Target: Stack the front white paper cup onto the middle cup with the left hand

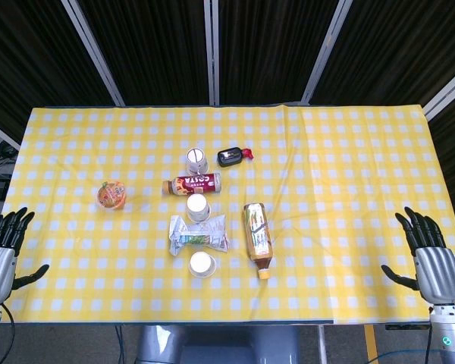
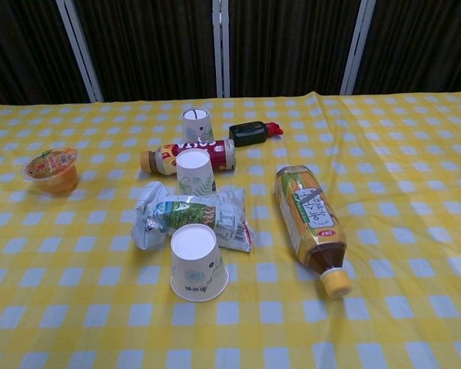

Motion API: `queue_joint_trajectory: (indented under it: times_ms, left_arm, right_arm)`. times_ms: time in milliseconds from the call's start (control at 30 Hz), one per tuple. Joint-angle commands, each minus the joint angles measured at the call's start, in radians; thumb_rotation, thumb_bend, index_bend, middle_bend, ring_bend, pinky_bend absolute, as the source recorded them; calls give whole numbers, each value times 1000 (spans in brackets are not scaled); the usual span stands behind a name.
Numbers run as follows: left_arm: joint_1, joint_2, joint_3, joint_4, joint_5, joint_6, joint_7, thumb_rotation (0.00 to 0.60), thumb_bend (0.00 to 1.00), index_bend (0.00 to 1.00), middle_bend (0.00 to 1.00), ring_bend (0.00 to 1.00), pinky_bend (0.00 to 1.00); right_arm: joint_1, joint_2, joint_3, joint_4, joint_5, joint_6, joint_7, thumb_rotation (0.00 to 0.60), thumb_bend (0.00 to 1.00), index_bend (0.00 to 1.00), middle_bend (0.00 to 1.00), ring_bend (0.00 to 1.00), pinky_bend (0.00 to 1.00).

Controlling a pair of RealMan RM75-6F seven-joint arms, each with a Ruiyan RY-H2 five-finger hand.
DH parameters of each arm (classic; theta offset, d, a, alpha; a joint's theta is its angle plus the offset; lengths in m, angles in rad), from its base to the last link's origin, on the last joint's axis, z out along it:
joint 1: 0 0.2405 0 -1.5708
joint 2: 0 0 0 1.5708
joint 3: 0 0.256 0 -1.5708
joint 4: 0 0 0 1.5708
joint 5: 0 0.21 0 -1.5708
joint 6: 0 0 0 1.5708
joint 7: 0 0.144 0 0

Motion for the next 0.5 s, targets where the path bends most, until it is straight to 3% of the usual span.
queue_joint_trajectory:
  times_ms: [33,500]
  left_arm:
    - [0,0,1,0,1,0,0,600,0,0,0,0,0]
    - [-6,-9,11,-4,26,-3,28,600,0,0,0,0,0]
  right_arm:
    - [0,-1,-1,-1,-2,0,-3,600,43,0,0,0,0]
    - [-6,6,0,-5,-7,15,7,600,44,0,0,0,0]
